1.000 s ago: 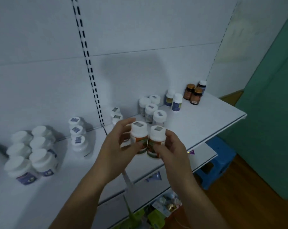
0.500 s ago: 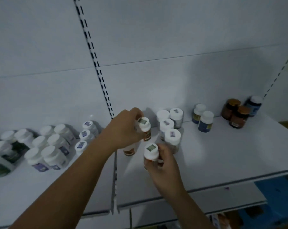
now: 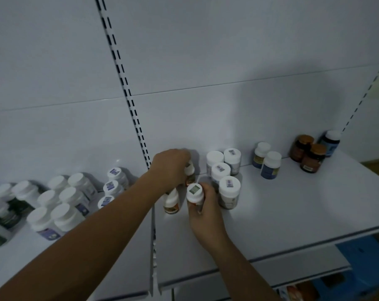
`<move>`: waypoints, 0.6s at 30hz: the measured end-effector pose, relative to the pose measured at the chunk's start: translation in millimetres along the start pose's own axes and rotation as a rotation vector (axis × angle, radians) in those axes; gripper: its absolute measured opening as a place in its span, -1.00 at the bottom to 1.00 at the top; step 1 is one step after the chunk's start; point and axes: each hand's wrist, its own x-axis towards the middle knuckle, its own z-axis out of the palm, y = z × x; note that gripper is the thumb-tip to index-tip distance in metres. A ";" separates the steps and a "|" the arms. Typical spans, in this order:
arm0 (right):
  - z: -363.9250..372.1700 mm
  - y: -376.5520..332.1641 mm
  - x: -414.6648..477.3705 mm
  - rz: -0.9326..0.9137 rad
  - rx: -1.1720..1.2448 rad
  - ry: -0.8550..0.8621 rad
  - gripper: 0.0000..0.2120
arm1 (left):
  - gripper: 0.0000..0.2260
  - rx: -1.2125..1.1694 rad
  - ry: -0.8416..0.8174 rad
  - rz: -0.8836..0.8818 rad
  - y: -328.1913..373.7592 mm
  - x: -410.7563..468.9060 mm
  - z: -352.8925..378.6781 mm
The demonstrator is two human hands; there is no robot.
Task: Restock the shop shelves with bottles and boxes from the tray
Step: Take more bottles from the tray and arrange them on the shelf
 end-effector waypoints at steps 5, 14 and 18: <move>6.8 -14.9 21.0 0.016 0.060 0.001 -0.65 | -0.60 -0.361 0.101 -0.043 -22.8 -22.1 -13.7; 15.8 -5.3 49.6 0.022 0.035 0.018 -0.63 | -0.47 -1.518 0.307 -0.535 -21.0 -102.4 67.0; 23.3 2.5 56.1 0.037 0.060 0.024 -0.63 | -0.52 -2.005 0.140 -0.457 -12.9 -86.9 74.7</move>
